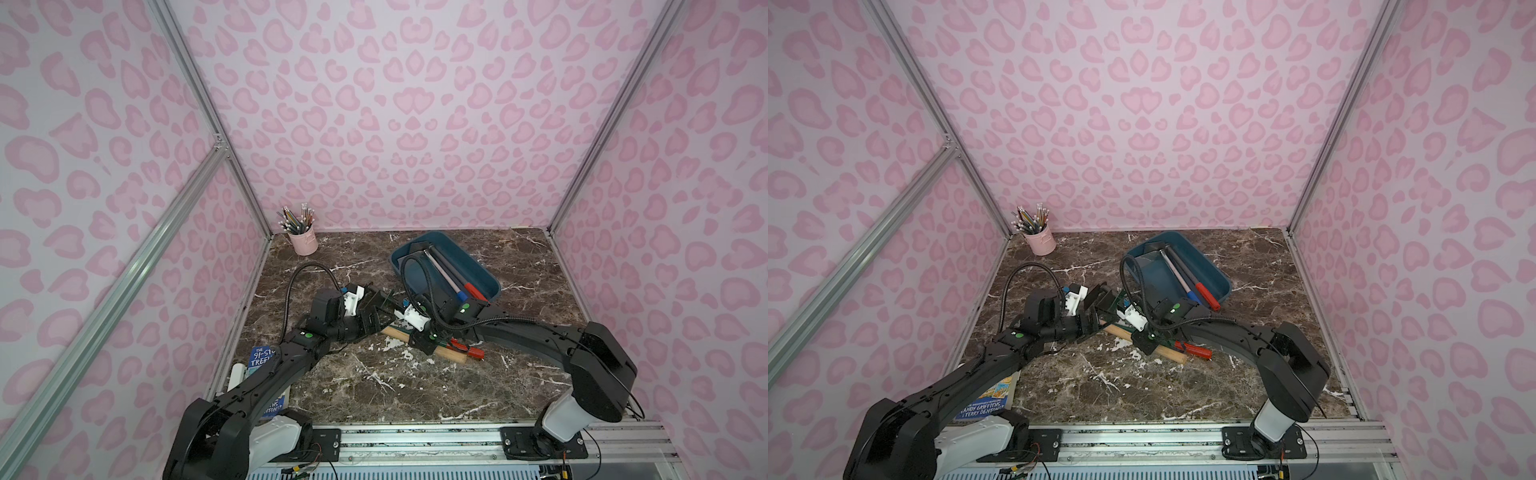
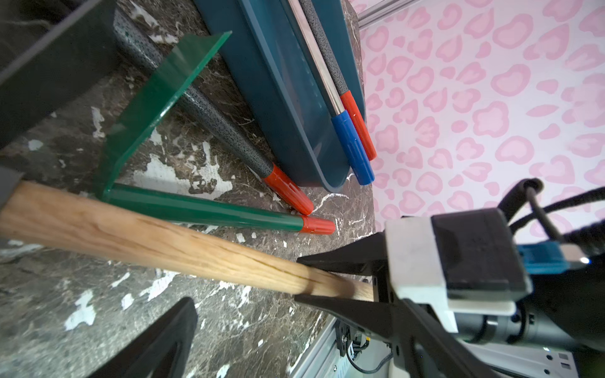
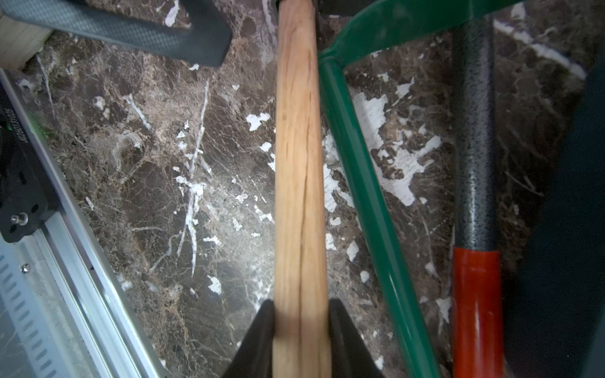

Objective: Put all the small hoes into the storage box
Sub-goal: Pick up the hoe from the center of the board.

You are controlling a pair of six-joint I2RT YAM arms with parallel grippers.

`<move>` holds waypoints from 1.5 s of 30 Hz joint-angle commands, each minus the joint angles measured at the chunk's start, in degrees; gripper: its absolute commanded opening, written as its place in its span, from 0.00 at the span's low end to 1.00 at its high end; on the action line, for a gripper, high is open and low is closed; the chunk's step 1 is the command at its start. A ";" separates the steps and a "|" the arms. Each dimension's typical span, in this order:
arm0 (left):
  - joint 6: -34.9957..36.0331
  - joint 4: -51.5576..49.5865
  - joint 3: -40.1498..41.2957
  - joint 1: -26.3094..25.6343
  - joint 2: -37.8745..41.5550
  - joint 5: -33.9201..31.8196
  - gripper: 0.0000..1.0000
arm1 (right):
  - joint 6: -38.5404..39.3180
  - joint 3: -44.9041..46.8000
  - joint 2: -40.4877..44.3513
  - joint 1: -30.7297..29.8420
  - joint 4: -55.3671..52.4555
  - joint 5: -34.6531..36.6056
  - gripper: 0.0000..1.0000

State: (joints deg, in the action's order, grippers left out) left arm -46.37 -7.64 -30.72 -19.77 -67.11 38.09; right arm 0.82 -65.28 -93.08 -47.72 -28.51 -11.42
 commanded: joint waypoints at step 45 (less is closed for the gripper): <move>5.72 -5.89 -10.68 7.72 1.19 3.66 0.99 | -0.69 -8.52 4.47 1.27 -1.72 -2.42 0.00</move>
State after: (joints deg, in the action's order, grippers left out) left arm -42.74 -13.47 -40.36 -12.10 -65.93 41.21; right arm -0.38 -72.38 -89.41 -46.85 -33.87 -13.61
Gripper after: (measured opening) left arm 0.987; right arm 0.289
